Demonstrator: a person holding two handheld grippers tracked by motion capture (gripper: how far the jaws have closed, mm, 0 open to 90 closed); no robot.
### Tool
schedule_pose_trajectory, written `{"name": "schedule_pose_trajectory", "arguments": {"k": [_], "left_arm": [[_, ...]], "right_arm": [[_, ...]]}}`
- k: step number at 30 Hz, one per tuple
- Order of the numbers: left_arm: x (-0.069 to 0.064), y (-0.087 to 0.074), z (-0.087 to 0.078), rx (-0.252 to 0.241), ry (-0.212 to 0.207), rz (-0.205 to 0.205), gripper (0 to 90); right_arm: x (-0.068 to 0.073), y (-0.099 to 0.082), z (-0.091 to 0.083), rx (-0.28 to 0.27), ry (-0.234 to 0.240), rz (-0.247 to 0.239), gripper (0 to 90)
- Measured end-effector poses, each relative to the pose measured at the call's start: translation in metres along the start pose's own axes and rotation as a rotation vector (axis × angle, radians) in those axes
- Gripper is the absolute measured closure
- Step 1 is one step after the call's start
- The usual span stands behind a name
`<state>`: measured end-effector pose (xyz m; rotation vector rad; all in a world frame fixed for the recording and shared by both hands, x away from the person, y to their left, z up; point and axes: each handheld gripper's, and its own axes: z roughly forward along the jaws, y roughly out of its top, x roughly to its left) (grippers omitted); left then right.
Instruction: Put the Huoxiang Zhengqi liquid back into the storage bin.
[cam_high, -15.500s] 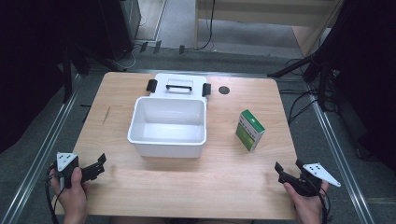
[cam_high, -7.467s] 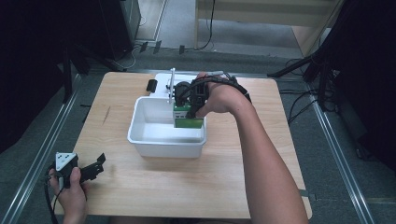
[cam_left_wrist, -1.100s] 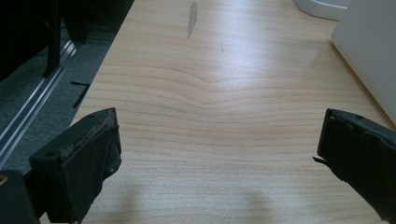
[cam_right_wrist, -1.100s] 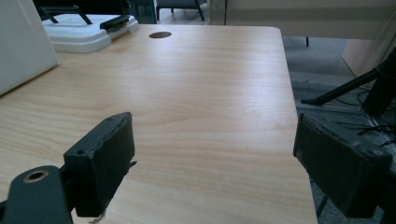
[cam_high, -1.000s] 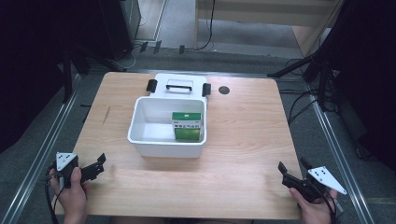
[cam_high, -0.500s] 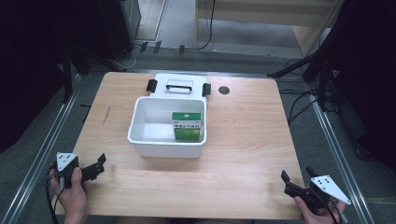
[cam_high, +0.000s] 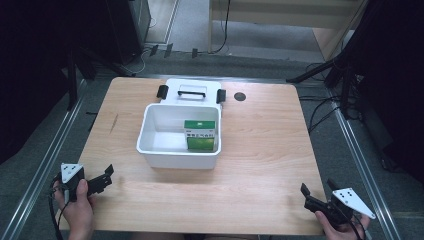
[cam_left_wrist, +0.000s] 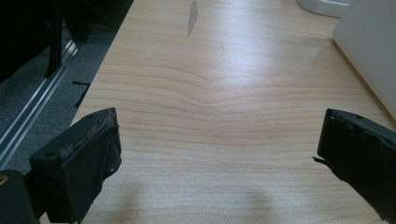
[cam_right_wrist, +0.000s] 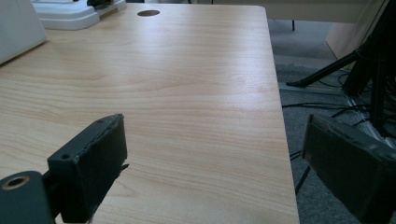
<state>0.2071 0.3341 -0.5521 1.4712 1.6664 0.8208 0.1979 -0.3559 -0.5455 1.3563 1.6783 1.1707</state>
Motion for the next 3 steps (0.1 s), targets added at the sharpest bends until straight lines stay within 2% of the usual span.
{"name": "schedule_pose_trajectory", "arguments": {"k": [3], "left_arm": [[0.0000, 0.0001, -0.0001, 0.002, 0.001, 0.003, 0.0]], "right_arm": [[0.0011, 0.0004, 0.0010, 0.007, -0.006, -0.006, 8.2]]}}
